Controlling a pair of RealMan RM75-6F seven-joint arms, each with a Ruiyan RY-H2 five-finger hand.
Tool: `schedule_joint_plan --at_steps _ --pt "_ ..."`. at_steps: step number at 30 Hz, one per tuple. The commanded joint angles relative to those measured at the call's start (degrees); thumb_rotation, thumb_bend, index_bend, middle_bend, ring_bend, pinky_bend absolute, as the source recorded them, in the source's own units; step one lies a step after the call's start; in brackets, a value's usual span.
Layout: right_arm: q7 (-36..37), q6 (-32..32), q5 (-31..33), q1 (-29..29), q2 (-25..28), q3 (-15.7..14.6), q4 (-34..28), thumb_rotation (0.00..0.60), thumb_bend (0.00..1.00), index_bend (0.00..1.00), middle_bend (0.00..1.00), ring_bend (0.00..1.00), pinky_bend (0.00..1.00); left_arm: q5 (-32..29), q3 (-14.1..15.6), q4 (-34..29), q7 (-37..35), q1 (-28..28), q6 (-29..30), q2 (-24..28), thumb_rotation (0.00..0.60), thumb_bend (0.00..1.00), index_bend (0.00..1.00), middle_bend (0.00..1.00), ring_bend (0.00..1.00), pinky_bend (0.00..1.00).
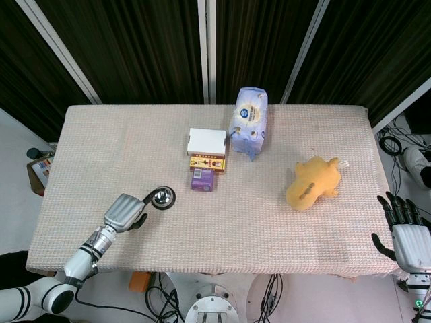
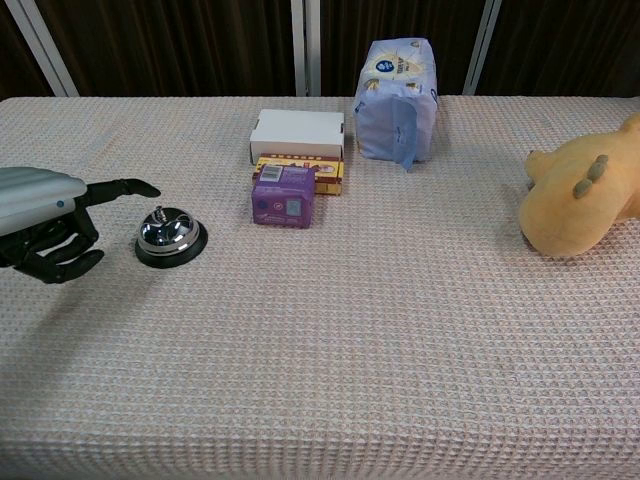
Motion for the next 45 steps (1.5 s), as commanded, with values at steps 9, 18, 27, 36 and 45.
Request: schedule_joint_plan --at_steps 9,18,27,36,45 --pt "-0.15 0.15 -0.1 -0.05 0.05 -0.04 -0.15 0.6 0.24 0.0 0.0 0.0 0.0 -0.15 0.06 -0.03 -0.03 0.06 0.0 0.14 0.6 0.52 0.06 0.82 0.81 0.84" --pt "-0.16 -0.01 0.0 0.09 0.1 0.07 -0.27 0.6 0.24 0.0 0.0 0.0 0.0 -0.21 0.13 -0.21 0.12 0.0 -0.11 0.22 0.6 0.52 0.06 0.82 0.81 0.84" --pt "-0.57 -0.43 0.08 0.29 -0.09 0.02 -0.24 0.6 0.24 0.0 0.0 0.0 0.0 0.21 0.29 -0.25 0.08 -0.08 -0.13 0.21 0.6 0.52 0.06 0.82 0.82 0.84" --pt "-0.49 -0.38 0.26 0.19 -0.23 0.0 0.13 0.6 0.24 0.0 0.0 0.0 0.0 0.09 0.68 0.67 -0.01 -0.24 -1.0 -0.56 0.6 0.52 0.06 0.82 0.82 0.84" --pt "-0.37 -0.73 0.68 0.27 -0.46 0.08 0.45 0.6 0.24 0.0 0.0 0.0 0.0 -0.62 0.66 1.18 0.23 -0.27 -1.43 -0.83 0.6 0.52 0.07 0.82 0.82 0.84"
